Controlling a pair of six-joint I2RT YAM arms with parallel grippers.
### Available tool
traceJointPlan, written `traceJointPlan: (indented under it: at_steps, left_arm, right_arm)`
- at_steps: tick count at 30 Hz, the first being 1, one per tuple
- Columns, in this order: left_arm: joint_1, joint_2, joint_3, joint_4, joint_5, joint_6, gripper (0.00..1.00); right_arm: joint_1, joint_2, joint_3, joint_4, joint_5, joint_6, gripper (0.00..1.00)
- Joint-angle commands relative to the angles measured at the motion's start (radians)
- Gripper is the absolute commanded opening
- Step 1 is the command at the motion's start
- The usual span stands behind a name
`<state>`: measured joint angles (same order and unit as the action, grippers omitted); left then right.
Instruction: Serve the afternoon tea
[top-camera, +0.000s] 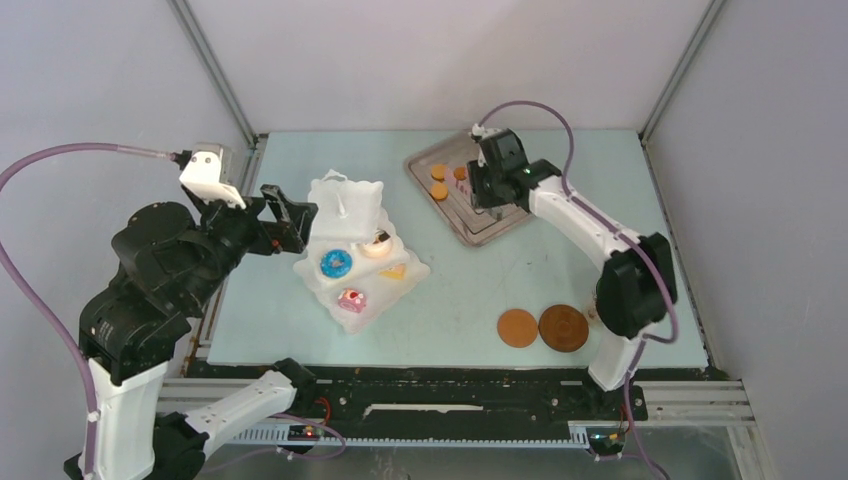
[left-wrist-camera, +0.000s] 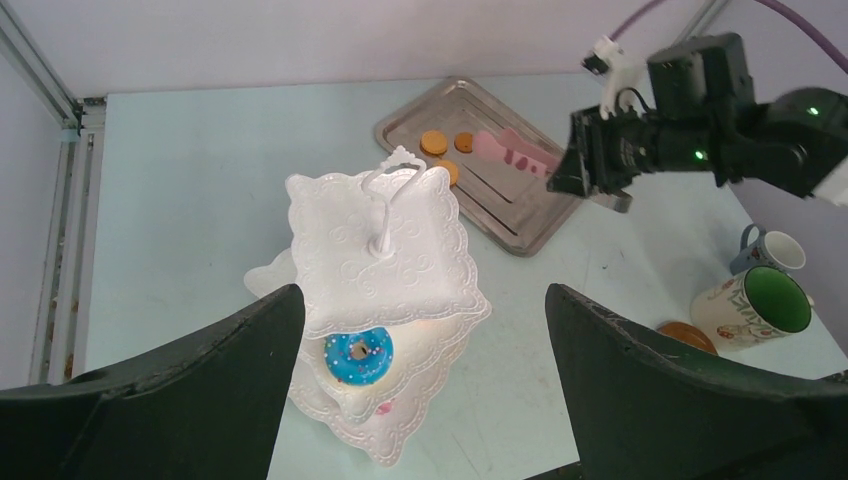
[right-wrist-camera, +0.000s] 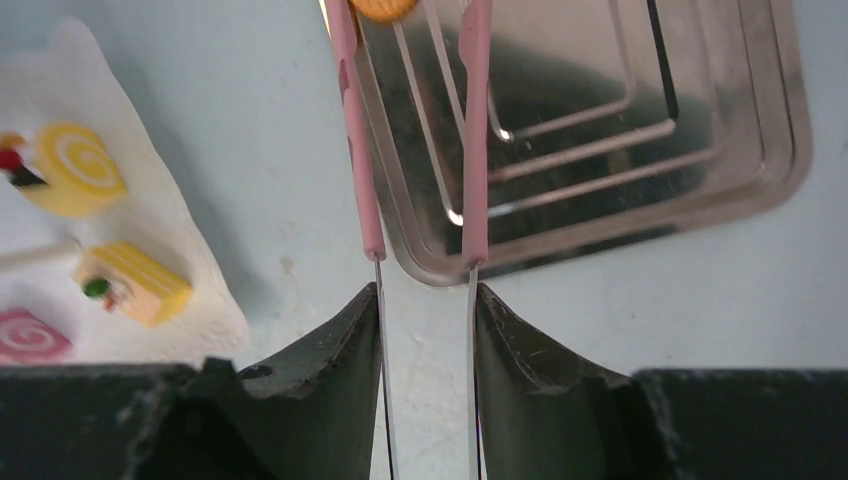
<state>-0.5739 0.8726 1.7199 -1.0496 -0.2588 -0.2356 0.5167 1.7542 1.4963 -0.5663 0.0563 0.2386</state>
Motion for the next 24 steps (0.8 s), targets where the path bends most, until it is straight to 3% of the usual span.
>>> traceJointPlan:
  at_steps: [1,5,12,24]
  left_arm:
    - [-0.006,-0.011,0.005,0.013,-0.013,-0.008,0.98]
    - [-0.005,-0.014,0.004,0.009,-0.021,-0.005,0.98]
    - [-0.006,-0.015,0.0,0.007,-0.023,0.011,0.98]
    - [-0.007,-0.025,-0.016,0.017,-0.028,0.025,0.99]
  right_arm:
    - [0.001,0.139,0.269,-0.131,-0.021,0.098,0.38]
    - [0.008,0.279,0.477,-0.28,-0.025,0.17,0.39]
    - [0.006,0.425,0.668,-0.392,-0.045,0.239,0.4]
    - [0.027,0.522,0.769,-0.435,0.015,0.174,0.43]
